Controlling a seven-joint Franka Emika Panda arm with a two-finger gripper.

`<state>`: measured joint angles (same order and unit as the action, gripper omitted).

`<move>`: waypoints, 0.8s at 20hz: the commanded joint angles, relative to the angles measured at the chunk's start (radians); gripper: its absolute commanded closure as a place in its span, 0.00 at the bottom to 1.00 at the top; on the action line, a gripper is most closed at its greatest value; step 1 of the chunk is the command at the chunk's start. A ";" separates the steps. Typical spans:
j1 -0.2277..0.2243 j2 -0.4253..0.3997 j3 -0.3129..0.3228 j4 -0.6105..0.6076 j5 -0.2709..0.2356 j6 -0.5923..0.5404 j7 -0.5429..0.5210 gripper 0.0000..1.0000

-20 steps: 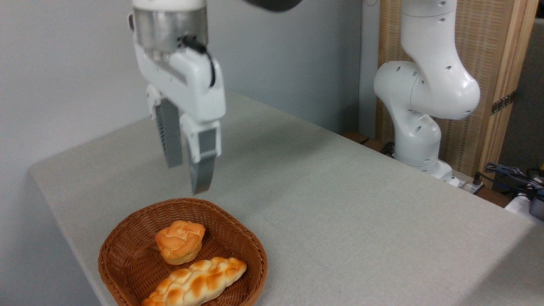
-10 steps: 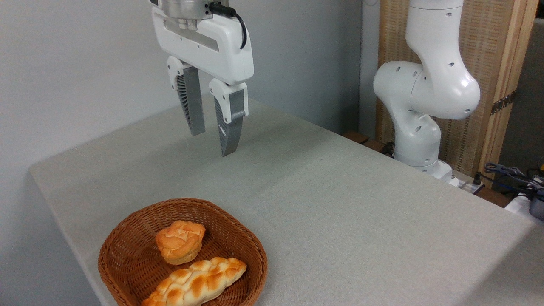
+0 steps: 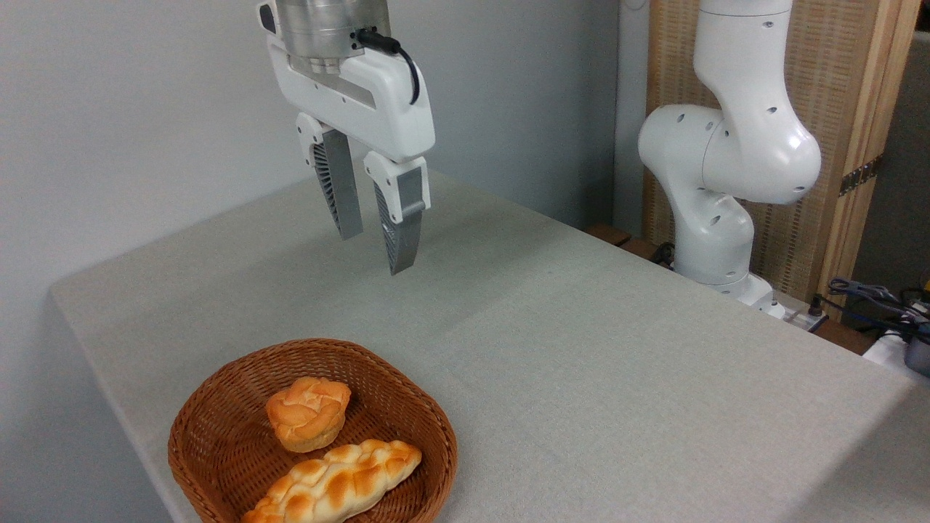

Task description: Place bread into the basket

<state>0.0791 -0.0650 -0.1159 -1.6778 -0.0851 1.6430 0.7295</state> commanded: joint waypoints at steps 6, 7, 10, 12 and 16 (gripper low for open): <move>-0.090 0.016 0.108 0.016 0.001 -0.019 -0.009 0.00; -0.091 0.016 0.111 0.018 0.001 -0.019 -0.009 0.00; -0.097 0.016 0.113 0.018 0.001 -0.019 -0.009 0.00; -0.110 0.019 0.114 0.018 0.002 -0.017 -0.009 0.00; -0.111 0.040 0.114 0.056 0.004 -0.006 -0.010 0.00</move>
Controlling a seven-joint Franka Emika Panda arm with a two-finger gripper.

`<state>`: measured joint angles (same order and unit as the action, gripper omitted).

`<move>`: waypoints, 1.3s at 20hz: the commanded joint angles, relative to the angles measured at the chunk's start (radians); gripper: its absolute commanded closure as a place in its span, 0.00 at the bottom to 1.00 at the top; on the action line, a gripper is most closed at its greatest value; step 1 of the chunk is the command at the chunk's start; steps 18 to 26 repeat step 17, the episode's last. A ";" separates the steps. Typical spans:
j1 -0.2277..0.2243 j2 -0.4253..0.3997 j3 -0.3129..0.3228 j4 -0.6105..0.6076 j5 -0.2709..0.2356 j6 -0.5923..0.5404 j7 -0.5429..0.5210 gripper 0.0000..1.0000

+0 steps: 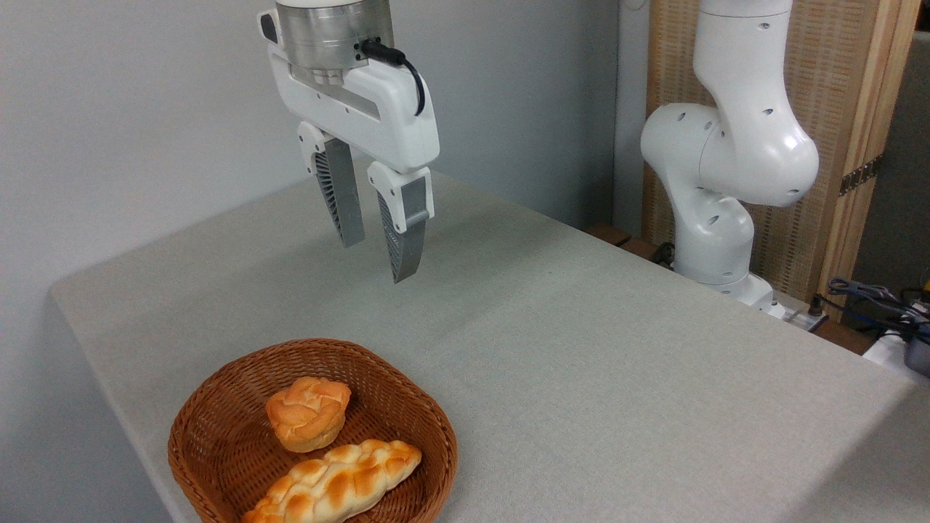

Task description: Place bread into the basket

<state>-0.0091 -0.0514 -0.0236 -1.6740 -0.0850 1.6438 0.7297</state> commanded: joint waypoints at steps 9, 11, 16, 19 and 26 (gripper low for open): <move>-0.043 0.032 0.021 0.063 0.085 -0.013 -0.018 0.00; -0.043 0.032 0.022 0.063 0.084 -0.013 -0.021 0.00; -0.043 0.032 0.022 0.063 0.079 -0.022 -0.021 0.00; -0.043 0.032 0.022 0.065 0.079 -0.022 -0.020 0.00; -0.043 0.032 0.022 0.065 0.079 -0.022 -0.020 0.00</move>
